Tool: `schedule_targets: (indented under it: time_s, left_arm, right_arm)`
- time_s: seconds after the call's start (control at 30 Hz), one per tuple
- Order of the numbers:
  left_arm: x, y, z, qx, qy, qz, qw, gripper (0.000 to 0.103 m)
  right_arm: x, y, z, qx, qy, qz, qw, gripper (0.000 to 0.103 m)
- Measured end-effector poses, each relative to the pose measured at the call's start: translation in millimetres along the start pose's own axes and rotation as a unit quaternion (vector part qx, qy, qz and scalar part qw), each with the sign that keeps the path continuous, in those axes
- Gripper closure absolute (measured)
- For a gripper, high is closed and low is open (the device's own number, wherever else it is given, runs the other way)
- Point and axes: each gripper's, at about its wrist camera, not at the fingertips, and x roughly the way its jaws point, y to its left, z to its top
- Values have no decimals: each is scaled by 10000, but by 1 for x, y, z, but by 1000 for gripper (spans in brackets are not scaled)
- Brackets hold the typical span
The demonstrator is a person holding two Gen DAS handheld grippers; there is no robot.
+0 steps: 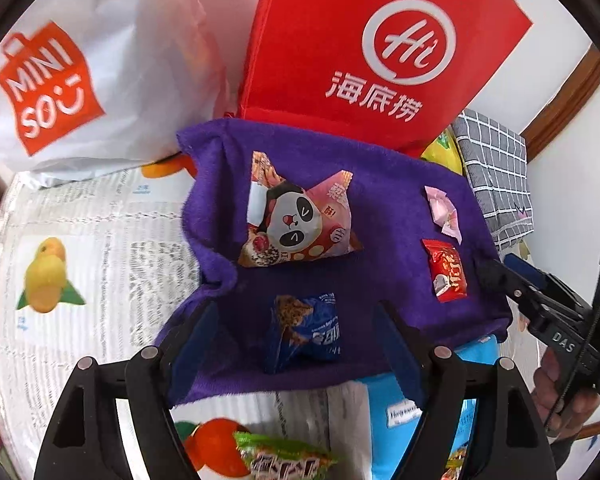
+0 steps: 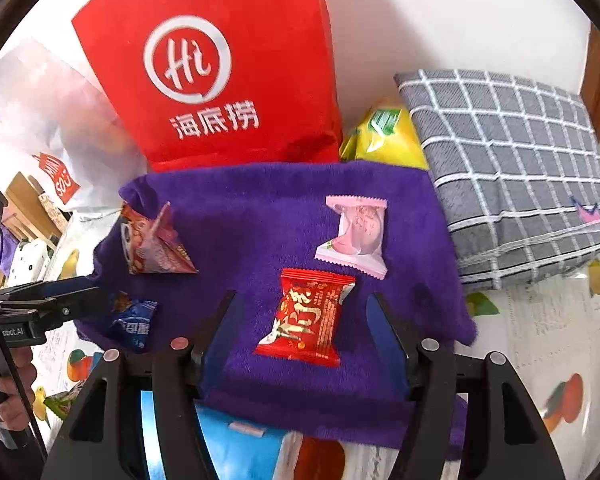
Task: Organize snacks
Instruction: 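Open both tools to release the blue chip bag and red packet on the towel, then withdraw both tools and move the right tool toward a pink packet on the bed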
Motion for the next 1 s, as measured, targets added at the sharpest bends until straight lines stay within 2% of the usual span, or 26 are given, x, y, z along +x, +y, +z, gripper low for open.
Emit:
schedule_targets:
  time_s: [0.27,0.47,0.63,0.8,1.0]
  left_arm:
    - [-50,-8,-22,154,-516,122,9985,25]
    - [-88,-23,-45,369,-927,22,9950,25]
    - [-111,-33,-65,428,-1134,16,9926,25]
    - [-121,-36,-84,366,-1160,0,9926,25]
    - [-118,-35,-110,252,-1000,-19,9947,25]
  right_arm:
    - [-49,6,-11,135,-342,-265,9990,22]
    - [-82,12,-28,97,-433,-522,9977,22]
    - [-116,11,-46,141,-761,-376,9963,22]
    - [-139,5,-67,227,-937,-219,9951,22]
    - [-138,-6,-100,264,-553,-450,9971,22]
